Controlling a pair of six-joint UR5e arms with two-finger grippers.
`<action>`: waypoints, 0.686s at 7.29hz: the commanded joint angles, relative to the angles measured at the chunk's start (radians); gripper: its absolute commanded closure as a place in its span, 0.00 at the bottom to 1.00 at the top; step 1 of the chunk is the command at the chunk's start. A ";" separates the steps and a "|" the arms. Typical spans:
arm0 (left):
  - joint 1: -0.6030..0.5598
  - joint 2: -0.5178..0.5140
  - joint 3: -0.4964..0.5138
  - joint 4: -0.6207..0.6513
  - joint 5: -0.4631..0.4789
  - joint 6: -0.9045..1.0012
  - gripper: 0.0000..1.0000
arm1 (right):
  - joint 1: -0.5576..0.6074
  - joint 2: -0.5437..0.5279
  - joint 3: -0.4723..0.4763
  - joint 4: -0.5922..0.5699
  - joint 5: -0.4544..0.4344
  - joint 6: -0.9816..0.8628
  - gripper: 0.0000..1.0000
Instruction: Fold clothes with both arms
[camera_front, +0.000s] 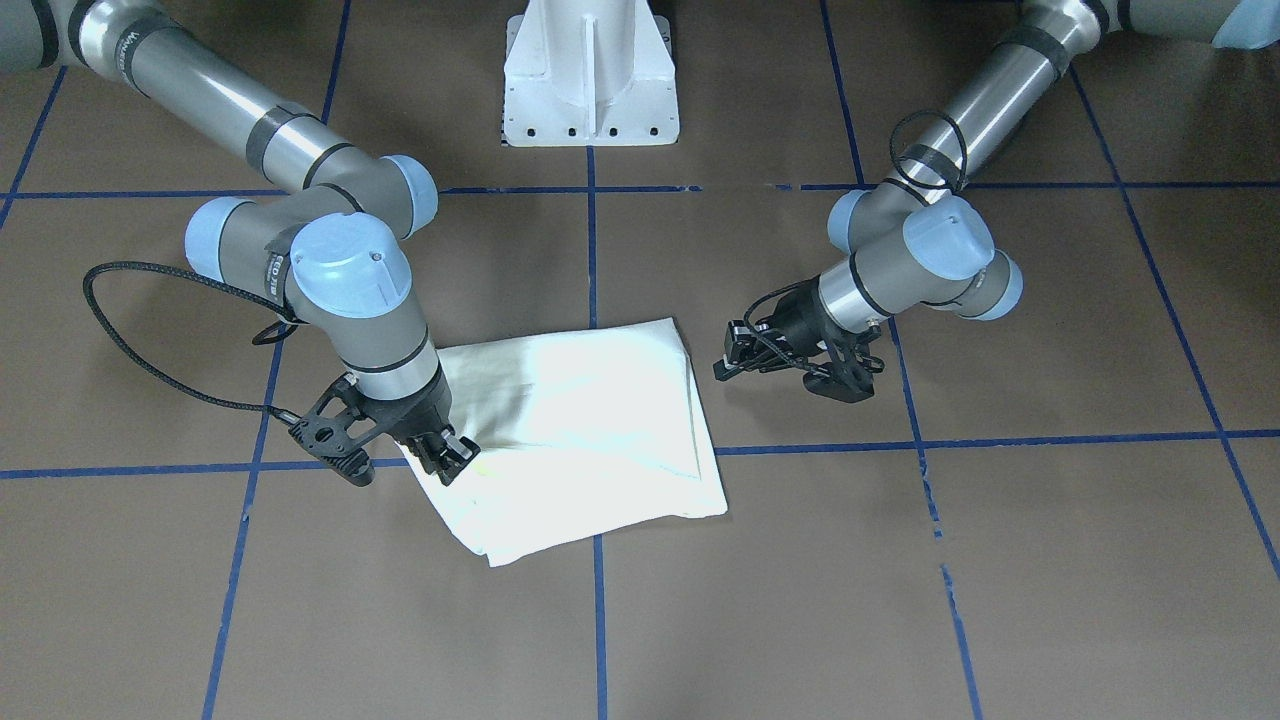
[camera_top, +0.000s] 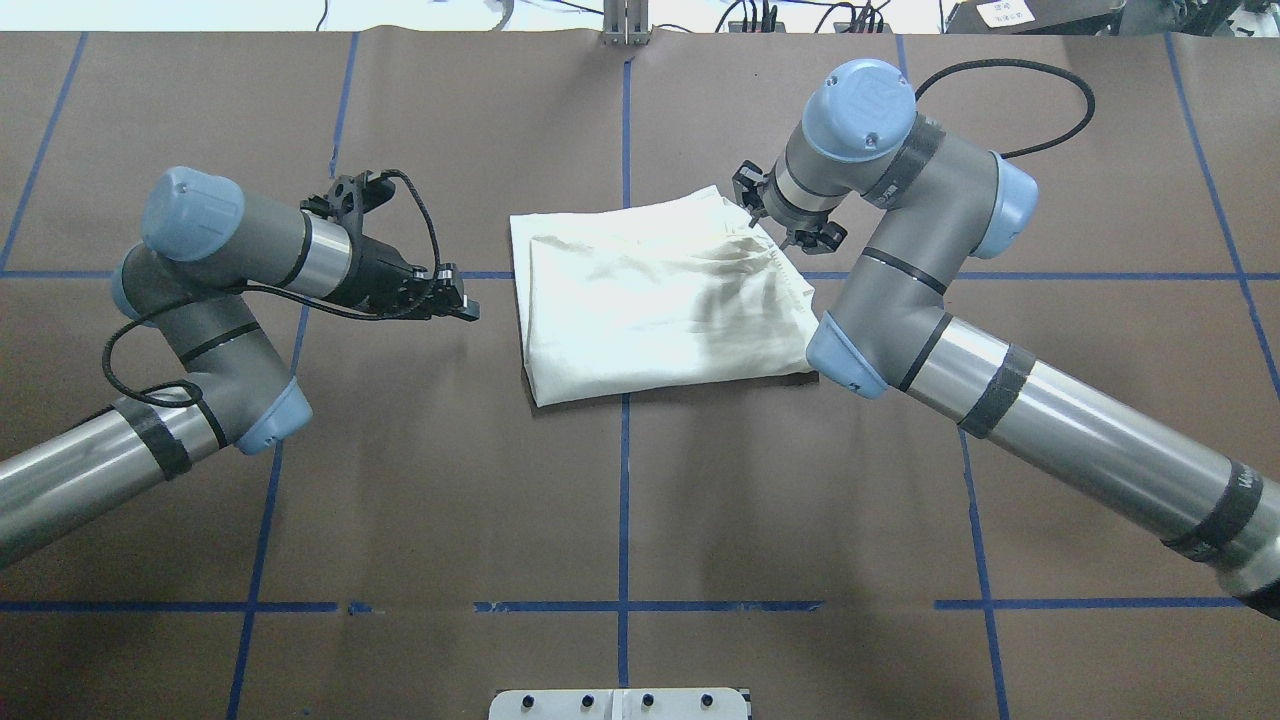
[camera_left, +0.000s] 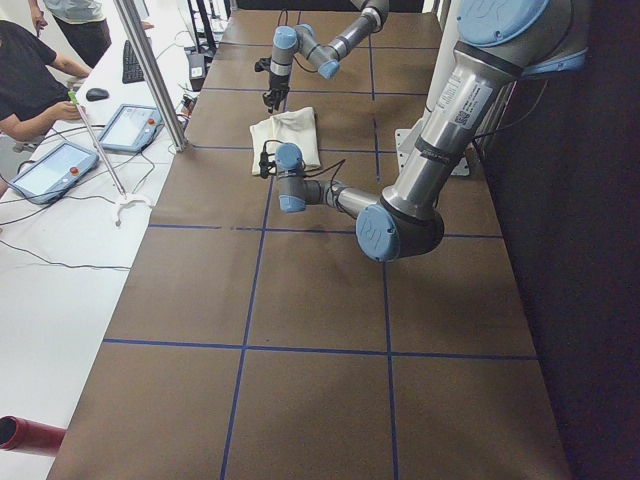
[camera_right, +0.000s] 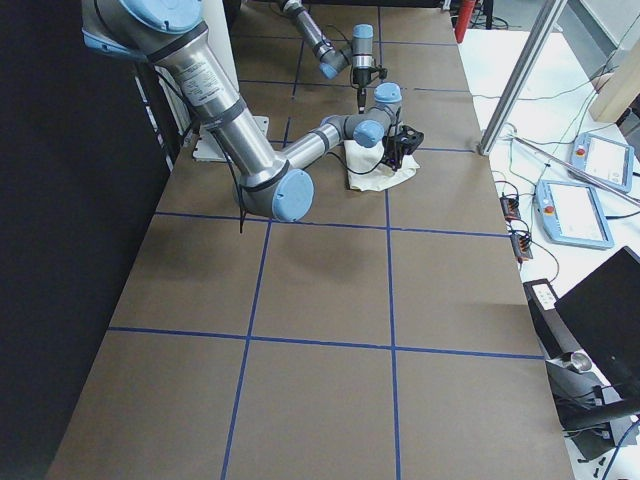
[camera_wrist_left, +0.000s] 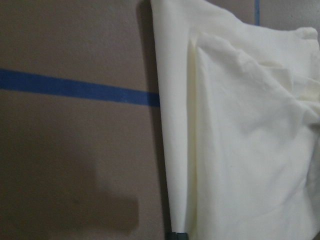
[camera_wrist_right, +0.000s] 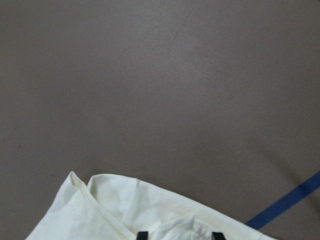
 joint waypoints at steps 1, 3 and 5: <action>-0.075 0.072 -0.050 0.014 -0.022 0.092 1.00 | 0.083 -0.120 0.103 0.001 0.109 -0.139 0.00; -0.158 0.145 -0.059 0.016 -0.020 0.242 1.00 | 0.200 -0.305 0.229 0.001 0.232 -0.367 0.00; -0.285 0.266 -0.059 0.019 -0.022 0.512 1.00 | 0.400 -0.483 0.278 -0.008 0.388 -0.756 0.00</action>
